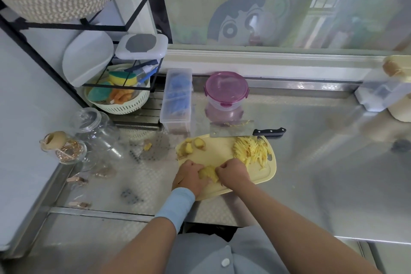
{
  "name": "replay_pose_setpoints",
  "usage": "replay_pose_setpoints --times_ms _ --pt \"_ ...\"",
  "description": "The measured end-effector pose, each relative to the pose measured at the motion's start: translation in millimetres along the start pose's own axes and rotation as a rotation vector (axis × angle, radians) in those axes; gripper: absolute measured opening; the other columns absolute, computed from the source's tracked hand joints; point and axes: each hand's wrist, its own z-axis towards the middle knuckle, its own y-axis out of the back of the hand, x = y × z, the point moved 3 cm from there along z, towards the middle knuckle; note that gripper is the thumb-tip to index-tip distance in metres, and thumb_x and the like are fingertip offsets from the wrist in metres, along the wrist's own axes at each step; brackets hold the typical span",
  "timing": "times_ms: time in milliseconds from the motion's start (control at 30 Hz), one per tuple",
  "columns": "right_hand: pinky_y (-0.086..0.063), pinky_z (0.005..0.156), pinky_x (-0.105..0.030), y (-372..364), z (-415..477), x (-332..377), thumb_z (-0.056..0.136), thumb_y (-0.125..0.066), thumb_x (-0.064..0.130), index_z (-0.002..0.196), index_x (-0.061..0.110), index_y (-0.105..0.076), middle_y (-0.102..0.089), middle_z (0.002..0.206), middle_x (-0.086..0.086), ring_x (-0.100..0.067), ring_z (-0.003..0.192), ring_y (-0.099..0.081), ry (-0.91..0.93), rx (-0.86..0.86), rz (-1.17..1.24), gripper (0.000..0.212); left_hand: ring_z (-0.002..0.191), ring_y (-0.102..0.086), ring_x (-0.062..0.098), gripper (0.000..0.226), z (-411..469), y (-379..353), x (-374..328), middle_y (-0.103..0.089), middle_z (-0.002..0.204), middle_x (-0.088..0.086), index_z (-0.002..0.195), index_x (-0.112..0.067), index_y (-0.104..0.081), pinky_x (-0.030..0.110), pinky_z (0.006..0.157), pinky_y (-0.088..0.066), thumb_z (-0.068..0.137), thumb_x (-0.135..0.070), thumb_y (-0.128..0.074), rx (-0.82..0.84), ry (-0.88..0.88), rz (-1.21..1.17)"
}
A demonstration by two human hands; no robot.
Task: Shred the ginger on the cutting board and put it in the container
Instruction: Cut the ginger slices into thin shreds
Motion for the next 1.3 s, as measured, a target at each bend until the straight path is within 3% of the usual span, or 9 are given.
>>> replay_pose_setpoints --times_ms 167,267,333,467,600,800,967,1100,1300 --pt "-0.042 0.055 -0.024 -3.8 -4.6 0.4 0.087 -0.059 0.024 0.063 0.02 -0.059 -0.062 0.07 0.0 -0.02 0.069 -0.059 0.028 -0.066 -0.03 0.024 0.123 -0.035 0.015 0.065 -1.9 2.9 -1.0 -0.042 0.126 -0.006 0.136 -0.029 -0.051 0.034 0.103 -0.038 0.08 -0.059 -0.064 -0.023 -0.047 0.088" --pt "-0.046 0.067 -0.028 -3.1 -8.2 1.4 0.092 -0.058 0.027 0.093 0.022 -0.066 -0.067 0.091 -0.002 -0.023 0.087 -0.065 0.082 -0.109 -0.089 0.009 0.123 -0.037 0.014 0.069 -4.3 2.7 4.7 -0.038 0.13 -0.01 0.138 -0.031 -0.048 0.031 0.105 -0.036 0.076 -0.047 -0.072 -0.041 -0.097 -0.064" --pt "-0.048 0.074 -0.029 -2.8 -10.5 2.9 0.096 -0.056 0.028 0.11 0.023 -0.066 -0.067 0.105 0.0 -0.022 0.096 -0.064 0.173 -0.146 -0.114 0.017 0.122 -0.041 0.014 0.059 -6.8 3.3 10.5 -0.041 0.128 -0.011 0.132 -0.031 -0.055 0.03 0.106 -0.036 0.076 -0.035 -0.072 -0.041 -0.154 -0.087" --pt "-0.049 0.091 -0.033 -11.4 -12.2 10.0 0.1 -0.056 0.029 0.12 0.027 -0.07 -0.064 0.117 0.001 -0.02 0.108 -0.061 0.38 -0.024 -0.256 0.025 0.124 -0.041 0.012 0.04 -7.6 3.0 20.1 -0.049 0.134 -0.014 0.121 -0.029 -0.065 0.018 0.103 -0.028 0.082 -0.027 -0.07 -0.031 -0.277 -0.033" --pt "-0.048 0.091 -0.032 -15.4 -9.8 13.1 0.099 -0.059 0.032 0.118 0.029 -0.074 -0.064 0.117 0.003 -0.02 0.11 -0.061 0.357 -0.005 -0.285 0.024 0.12 -0.042 0.012 0.034 -2.0 3.5 19.1 -0.051 0.134 -0.015 0.118 -0.025 -0.067 0.012 0.093 -0.023 0.084 -0.028 -0.069 -0.037 -0.33 0.043" --pt "-0.047 0.083 -0.023 -10.4 -4.6 17.5 0.094 -0.065 0.031 0.106 0.031 -0.078 -0.07 0.112 0.012 -0.013 0.105 -0.063 0.286 0.003 -0.229 0.017 0.113 -0.049 0.012 0.02 -3.3 4.4 25.2 -0.057 0.124 -0.01 0.103 -0.02 -0.074 0.023 0.094 -0.038 0.083 -0.02 -0.07 -0.061 -0.389 -0.013" --pt "-0.047 0.082 -0.024 -9.6 -4.6 16.1 0.093 -0.067 0.029 0.105 0.03 -0.079 -0.07 0.111 0.013 -0.012 0.104 -0.062 0.283 -0.007 -0.2 0.016 0.116 -0.05 0.015 0.017 -0.4 10.1 30.8 -0.06 0.128 -0.005 0.099 -0.015 -0.076 0.015 0.092 -0.032 0.091 -0.012 -0.061 -0.035 -0.467 0.014" --pt "-0.051 0.084 -0.027 -9.7 -2.9 16.2 0.091 -0.068 0.029 0.109 0.03 -0.076 -0.072 0.108 0.009 -0.014 0.102 -0.064 0.252 -0.021 -0.201 0.019 0.114 -0.051 0.016 0.013 2.1 13.4 32.1 -0.061 0.125 -0.008 0.092 -0.022 -0.076 0.029 0.093 -0.046 0.084 -0.019 -0.066 -0.056 -0.505 0.064" --pt "-0.051 0.086 -0.029 -8.9 -4.3 9.5 0.094 -0.065 0.022 0.11 0.015 -0.075 -0.072 0.108 -0.004 -0.022 0.102 -0.065 0.237 -0.112 -0.203 0.02 0.12 -0.046 0.012 0.012 7.3 10.8 18.0 -0.05 0.137 -0.014 0.094 -0.022 -0.071 0.024 0.096 -0.039 0.086 -0.028 -0.064 0.051 -0.502 0.132"
